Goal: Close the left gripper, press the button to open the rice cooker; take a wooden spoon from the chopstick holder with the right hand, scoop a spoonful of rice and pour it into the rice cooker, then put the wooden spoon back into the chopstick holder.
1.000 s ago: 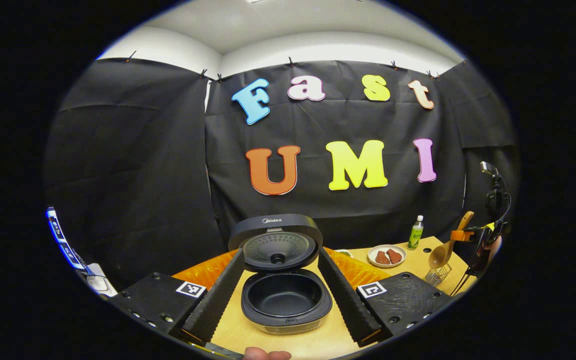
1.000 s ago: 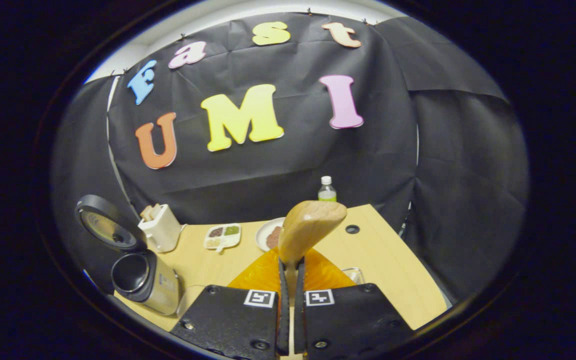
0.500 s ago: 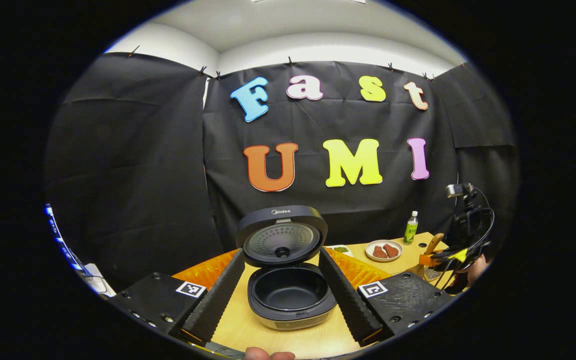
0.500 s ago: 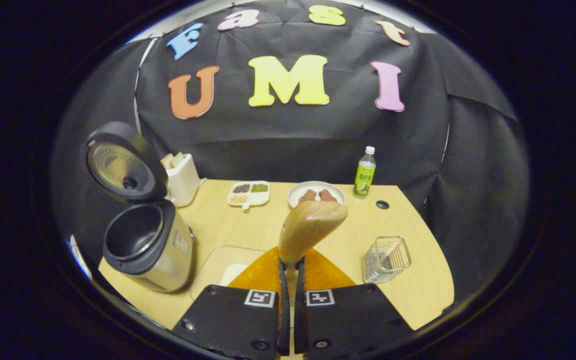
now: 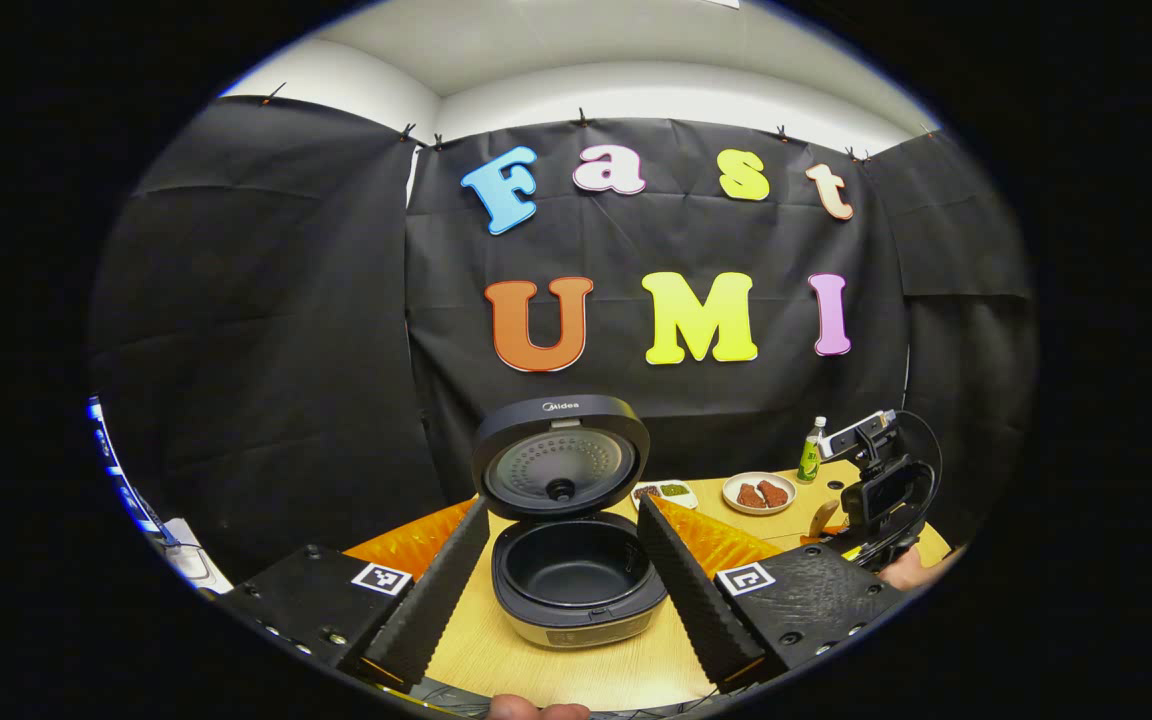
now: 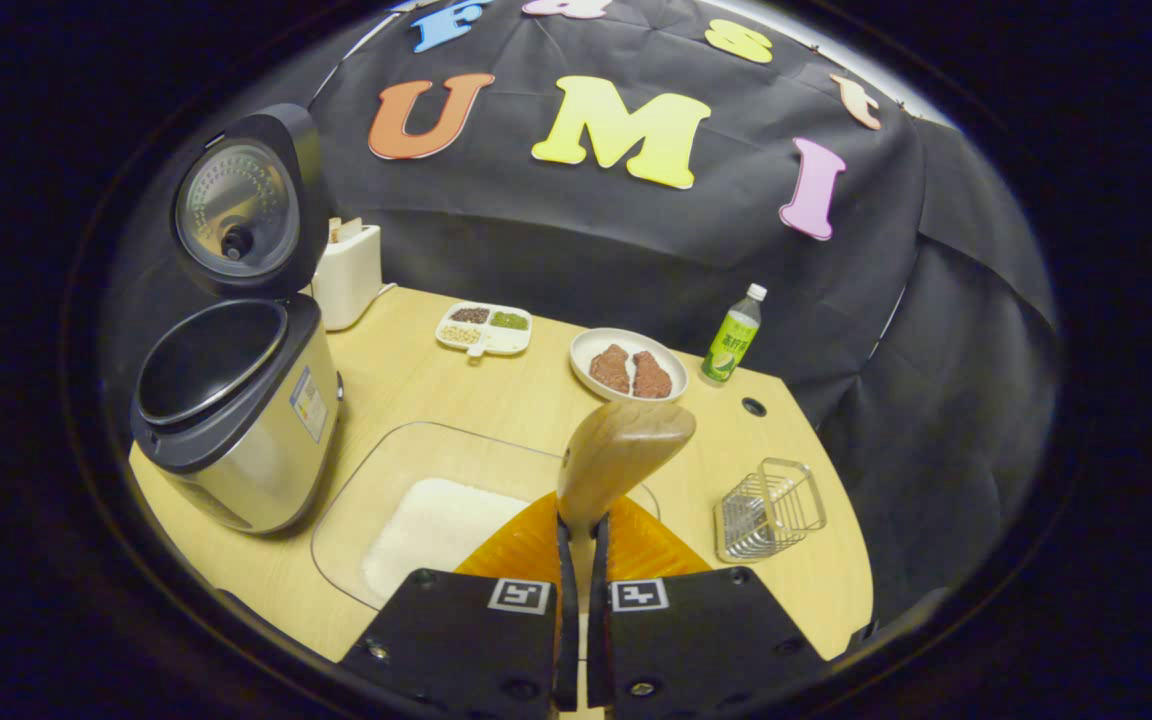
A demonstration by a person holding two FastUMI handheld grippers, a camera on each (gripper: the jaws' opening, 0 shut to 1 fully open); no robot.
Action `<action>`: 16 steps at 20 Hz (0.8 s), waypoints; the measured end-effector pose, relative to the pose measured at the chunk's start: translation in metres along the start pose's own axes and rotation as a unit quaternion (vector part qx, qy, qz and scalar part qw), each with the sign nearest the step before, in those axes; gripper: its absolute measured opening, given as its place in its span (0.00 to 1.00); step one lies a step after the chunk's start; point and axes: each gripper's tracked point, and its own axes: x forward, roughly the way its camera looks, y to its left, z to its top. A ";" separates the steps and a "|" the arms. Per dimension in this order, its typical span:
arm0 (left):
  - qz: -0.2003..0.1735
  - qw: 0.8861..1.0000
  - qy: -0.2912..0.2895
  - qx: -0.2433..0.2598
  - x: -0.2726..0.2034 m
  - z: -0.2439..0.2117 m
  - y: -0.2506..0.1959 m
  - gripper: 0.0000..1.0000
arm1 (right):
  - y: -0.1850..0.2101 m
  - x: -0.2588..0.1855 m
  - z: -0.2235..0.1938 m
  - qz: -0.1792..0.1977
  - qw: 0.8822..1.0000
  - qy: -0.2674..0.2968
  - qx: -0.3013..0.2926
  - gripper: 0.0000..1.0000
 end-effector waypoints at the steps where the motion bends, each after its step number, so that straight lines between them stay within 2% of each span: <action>1: 0.000 1.000 -0.002 0.002 0.000 0.000 0.000 0.95 | 0.007 0.001 0.000 0.011 1.000 0.001 0.006 0.09; 4: 0.004 1.000 0.007 0.006 -0.004 -0.007 0.006 0.96 | 0.027 0.000 0.001 0.044 0.997 0.011 0.062 0.09; 8: 0.014 1.000 0.019 0.003 -0.008 -0.012 0.016 0.95 | 0.050 0.001 0.006 0.091 0.986 0.022 0.137 0.09; 13: 0.027 0.999 0.029 -0.003 -0.013 -0.016 0.023 0.96 | 0.067 0.002 0.014 0.143 0.962 0.036 0.228 0.08; 16: 0.029 0.999 0.035 -0.006 -0.012 -0.017 0.020 0.96 | 0.064 0.007 0.014 0.169 0.937 0.045 0.301 0.09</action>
